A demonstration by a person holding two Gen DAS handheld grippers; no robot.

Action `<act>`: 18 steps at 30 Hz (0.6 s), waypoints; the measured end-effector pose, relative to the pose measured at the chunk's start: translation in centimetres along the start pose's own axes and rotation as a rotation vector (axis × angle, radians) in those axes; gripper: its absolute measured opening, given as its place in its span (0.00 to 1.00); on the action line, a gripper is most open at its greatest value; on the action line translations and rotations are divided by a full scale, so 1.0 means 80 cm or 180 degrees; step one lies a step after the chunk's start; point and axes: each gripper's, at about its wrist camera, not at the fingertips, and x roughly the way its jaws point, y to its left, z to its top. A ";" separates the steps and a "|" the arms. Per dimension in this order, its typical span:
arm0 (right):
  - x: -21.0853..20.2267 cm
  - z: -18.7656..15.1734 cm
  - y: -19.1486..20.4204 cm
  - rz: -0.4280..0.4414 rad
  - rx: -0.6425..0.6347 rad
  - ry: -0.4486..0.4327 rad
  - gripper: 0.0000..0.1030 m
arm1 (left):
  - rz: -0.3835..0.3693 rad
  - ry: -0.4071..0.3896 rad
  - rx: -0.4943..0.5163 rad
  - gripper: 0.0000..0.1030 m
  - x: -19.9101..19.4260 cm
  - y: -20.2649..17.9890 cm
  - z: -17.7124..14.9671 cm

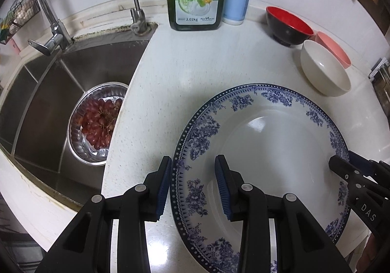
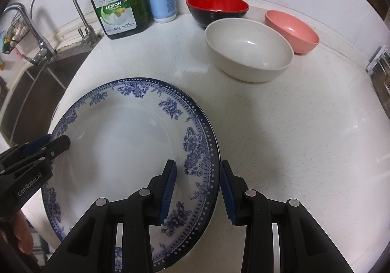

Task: Organize plates and bowls
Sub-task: 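Carry the blue-and-white plate toward the sink onto the stacked plates, then lower the plate onto the stack and open both grippers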

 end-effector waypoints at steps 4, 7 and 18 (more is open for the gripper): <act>0.002 0.001 0.000 -0.0002 -0.0024 0.0008 0.36 | 0.0018 0.0006 0.0020 0.35 0.004 -0.002 -0.001; 0.003 0.001 0.001 -0.0029 -0.0037 0.0004 0.36 | -0.0002 0.0034 0.0004 0.35 0.007 -0.002 -0.001; 0.001 0.004 -0.003 0.0025 -0.0011 -0.0017 0.38 | 0.0054 -0.0005 0.0074 0.41 0.007 -0.006 0.001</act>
